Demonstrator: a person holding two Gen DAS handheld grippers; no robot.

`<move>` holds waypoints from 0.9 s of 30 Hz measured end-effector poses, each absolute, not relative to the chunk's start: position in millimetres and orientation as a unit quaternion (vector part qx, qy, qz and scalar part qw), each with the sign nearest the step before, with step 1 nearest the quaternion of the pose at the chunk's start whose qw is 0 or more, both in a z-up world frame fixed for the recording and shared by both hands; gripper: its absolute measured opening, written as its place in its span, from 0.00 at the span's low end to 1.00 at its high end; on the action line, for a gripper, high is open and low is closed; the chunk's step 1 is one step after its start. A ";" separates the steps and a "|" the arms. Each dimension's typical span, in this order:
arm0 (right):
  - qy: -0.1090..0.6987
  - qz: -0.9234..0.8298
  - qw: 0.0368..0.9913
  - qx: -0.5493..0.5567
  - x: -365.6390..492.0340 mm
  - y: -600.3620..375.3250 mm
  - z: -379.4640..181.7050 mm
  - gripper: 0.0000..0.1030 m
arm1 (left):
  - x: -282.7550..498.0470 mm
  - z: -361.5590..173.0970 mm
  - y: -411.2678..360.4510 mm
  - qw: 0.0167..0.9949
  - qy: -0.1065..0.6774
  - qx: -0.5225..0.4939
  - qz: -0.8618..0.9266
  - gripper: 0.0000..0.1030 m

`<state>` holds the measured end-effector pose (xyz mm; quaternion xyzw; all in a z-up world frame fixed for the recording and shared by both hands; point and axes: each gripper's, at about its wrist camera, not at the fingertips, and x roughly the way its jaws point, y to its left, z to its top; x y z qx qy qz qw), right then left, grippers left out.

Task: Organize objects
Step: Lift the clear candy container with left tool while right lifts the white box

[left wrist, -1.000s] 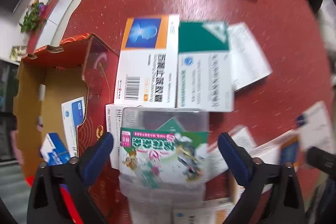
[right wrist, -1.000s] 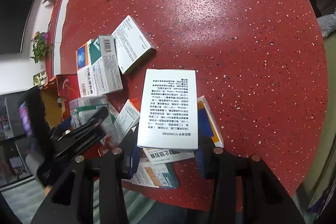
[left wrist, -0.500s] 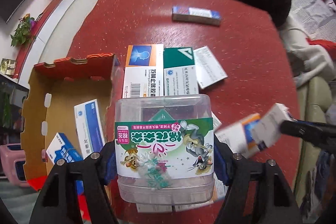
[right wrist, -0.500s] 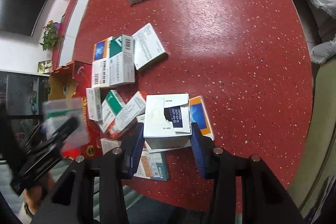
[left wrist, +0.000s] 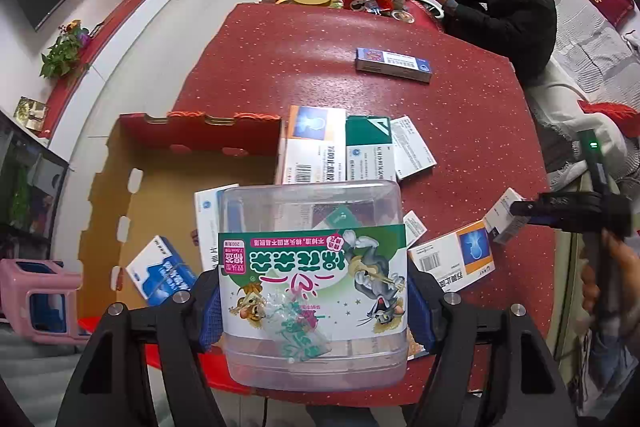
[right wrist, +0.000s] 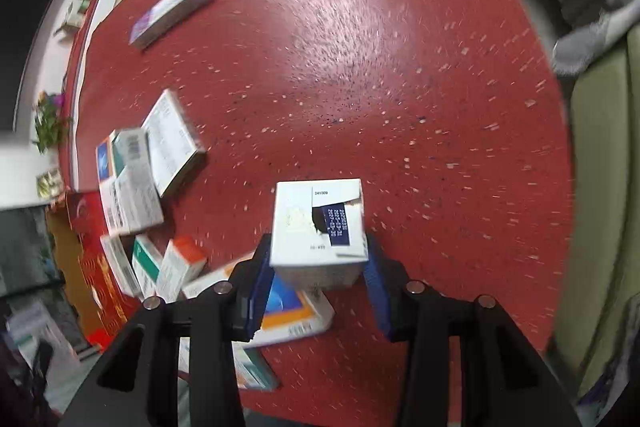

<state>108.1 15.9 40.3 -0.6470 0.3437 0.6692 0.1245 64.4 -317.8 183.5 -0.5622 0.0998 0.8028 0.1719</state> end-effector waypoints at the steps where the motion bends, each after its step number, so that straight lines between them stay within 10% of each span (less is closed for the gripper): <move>1: 0.345 0.665 0.128 -0.650 105.4 15.1 32.6 0.42 | 64.7 184.3 -319.3 0.169 0.102 -0.562 0.803 0.74; 27: 0.335 0.701 0.107 -0.621 159.1 -35.2 101.0 0.41 | 56.1 198.1 -320.0 0.154 0.102 -0.541 0.821 0.74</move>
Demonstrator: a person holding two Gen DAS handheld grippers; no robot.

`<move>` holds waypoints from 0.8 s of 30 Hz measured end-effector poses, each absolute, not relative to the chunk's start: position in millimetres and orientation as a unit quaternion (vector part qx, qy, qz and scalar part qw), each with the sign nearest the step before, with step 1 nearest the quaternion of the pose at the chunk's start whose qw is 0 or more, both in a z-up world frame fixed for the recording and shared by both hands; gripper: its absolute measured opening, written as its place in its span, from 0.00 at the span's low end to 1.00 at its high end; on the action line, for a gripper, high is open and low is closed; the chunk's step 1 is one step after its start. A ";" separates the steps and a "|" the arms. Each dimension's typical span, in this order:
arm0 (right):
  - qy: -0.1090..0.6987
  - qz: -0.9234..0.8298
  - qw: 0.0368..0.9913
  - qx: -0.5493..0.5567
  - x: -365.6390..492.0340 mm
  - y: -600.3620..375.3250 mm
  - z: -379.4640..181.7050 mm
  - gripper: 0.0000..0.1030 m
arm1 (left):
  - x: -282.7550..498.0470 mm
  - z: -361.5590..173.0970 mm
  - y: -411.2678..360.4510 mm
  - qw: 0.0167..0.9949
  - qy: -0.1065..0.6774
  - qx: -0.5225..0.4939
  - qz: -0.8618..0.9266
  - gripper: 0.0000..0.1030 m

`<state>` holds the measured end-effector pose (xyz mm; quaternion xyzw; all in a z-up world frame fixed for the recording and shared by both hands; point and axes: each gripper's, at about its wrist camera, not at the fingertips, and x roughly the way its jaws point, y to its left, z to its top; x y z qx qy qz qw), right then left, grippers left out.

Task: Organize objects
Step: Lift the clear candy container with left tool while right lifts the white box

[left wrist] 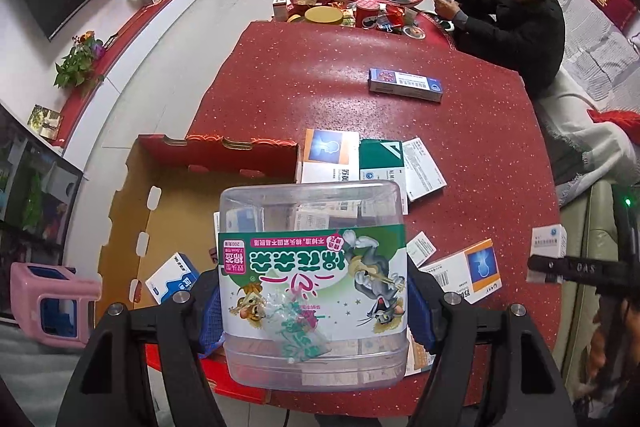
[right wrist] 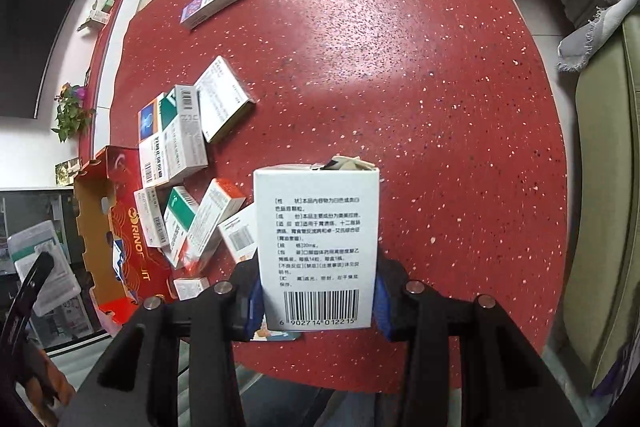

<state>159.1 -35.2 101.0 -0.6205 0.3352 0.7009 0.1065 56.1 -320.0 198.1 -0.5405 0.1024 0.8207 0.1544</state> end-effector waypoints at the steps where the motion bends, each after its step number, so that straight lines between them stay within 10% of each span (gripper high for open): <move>1: 0.333 0.703 0.110 -0.618 160.8 -38.6 104.5 0.41 | 54.8 196.6 -322.2 0.155 0.101 -0.542 0.820 0.74; 24: 0.301 0.777 0.064 -0.549 254.8 25.3 170.4 0.41 | 111.0 189.4 -257.3 0.188 0.093 -0.535 0.819 0.74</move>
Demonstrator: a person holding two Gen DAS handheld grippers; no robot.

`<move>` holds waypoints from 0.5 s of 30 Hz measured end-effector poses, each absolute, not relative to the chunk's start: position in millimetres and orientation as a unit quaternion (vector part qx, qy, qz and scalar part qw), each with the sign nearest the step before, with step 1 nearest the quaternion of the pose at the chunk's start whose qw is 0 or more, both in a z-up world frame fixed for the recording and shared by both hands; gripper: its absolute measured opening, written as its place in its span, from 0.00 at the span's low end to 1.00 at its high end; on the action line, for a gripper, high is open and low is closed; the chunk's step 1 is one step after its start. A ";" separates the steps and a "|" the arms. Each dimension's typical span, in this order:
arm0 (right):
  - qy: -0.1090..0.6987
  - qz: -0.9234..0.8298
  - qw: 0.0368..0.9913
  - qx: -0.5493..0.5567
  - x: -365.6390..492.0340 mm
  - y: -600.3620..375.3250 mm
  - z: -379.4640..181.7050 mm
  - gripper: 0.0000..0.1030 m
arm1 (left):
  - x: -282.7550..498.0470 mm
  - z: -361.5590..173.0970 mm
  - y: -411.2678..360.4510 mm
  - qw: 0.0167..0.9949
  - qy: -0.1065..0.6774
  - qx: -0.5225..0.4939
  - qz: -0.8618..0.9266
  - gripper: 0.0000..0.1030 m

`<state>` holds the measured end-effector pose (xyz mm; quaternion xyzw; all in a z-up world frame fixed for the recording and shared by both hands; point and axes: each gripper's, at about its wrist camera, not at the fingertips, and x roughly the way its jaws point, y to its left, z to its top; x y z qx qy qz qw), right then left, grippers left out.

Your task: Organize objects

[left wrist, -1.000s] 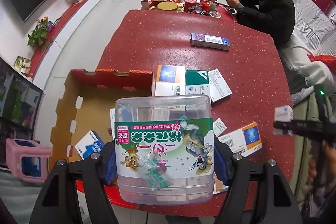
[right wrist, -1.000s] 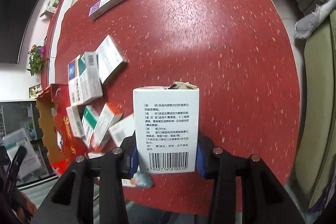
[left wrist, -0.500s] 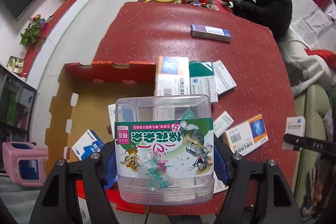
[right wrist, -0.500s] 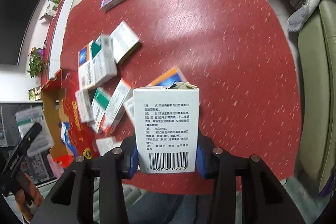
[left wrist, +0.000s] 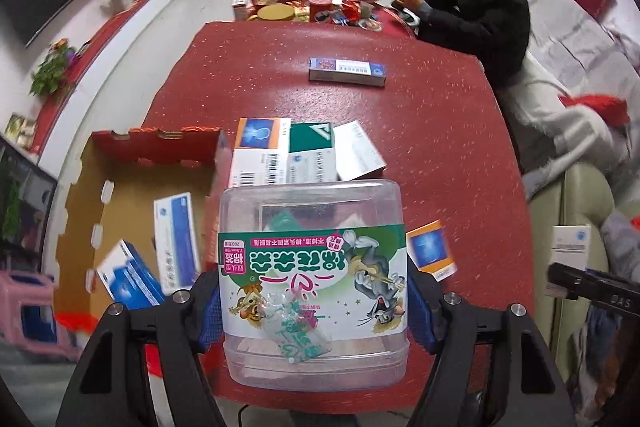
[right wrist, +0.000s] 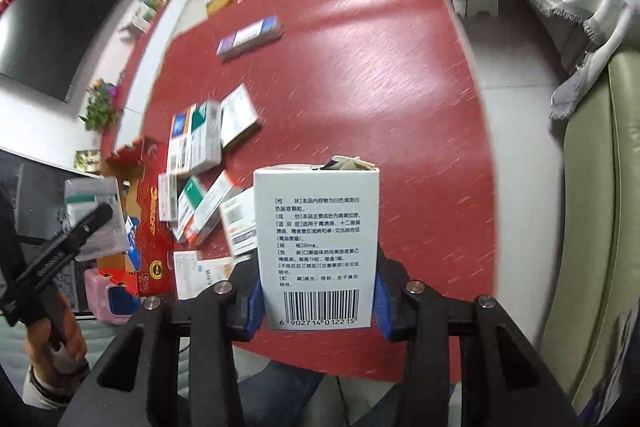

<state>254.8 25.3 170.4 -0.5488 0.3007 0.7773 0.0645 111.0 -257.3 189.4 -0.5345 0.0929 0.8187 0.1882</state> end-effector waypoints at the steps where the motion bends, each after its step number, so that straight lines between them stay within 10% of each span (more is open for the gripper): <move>1: 0.304 0.781 0.057 -0.543 261.7 41.4 173.5 0.41 | 119.2 191.7 -248.7 0.172 0.092 -0.532 0.824 0.74; 15: 0.306 0.798 0.034 -0.518 338.8 156.1 200.1 0.41 | 231.2 217.7 -177.6 0.103 0.030 -0.547 0.830 0.74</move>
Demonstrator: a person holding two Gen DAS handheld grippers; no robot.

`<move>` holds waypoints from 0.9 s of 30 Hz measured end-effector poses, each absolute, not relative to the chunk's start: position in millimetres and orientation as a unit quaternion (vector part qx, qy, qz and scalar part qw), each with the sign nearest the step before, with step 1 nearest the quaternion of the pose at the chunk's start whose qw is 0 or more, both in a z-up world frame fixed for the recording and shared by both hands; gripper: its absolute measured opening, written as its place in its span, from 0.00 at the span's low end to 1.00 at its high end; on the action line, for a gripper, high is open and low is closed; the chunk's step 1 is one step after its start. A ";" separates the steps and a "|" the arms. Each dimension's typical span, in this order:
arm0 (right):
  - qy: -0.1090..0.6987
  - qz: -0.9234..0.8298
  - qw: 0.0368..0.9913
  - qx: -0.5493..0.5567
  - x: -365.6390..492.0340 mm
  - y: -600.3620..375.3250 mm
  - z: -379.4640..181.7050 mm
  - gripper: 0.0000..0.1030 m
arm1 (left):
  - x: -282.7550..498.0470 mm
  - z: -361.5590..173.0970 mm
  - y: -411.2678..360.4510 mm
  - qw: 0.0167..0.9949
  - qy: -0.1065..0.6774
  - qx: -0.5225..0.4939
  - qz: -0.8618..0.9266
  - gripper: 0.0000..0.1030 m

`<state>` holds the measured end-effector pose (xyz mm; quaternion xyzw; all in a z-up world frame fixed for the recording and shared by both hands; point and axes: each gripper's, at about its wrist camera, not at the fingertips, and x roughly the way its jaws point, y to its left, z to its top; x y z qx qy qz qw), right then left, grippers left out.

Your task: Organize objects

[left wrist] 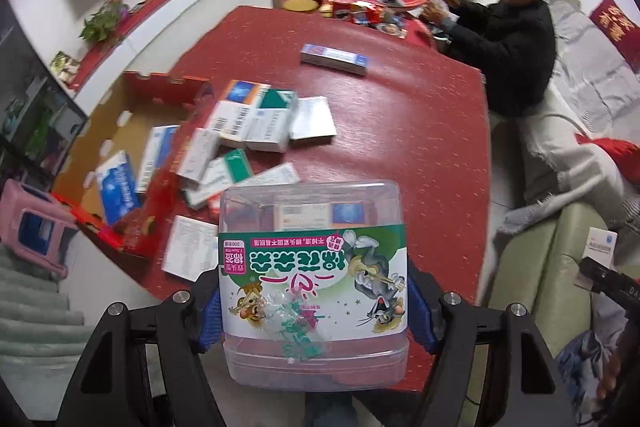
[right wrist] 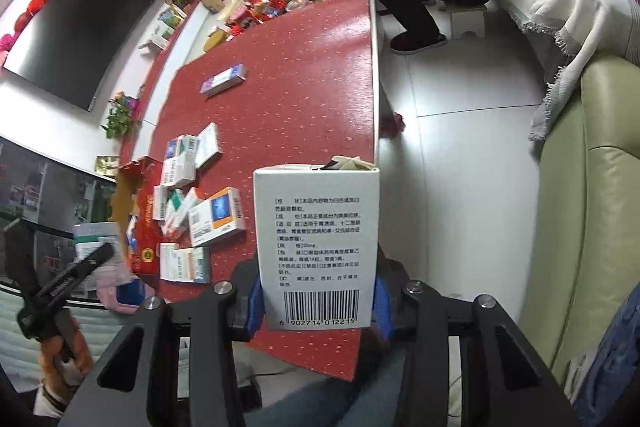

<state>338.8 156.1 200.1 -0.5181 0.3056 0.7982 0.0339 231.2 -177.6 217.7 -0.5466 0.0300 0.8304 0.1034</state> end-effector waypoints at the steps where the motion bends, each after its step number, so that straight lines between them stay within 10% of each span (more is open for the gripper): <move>1: 0.310 0.797 0.028 -0.517 338.6 153.2 199.9 0.41 | 236.0 215.1 -171.6 0.115 0.028 -0.541 0.833 0.74; 27: 0.157 0.798 -0.224 -0.537 235.9 323.4 266.3 0.41 | 237.6 240.8 84.7 0.005 -0.036 -0.534 0.844 0.74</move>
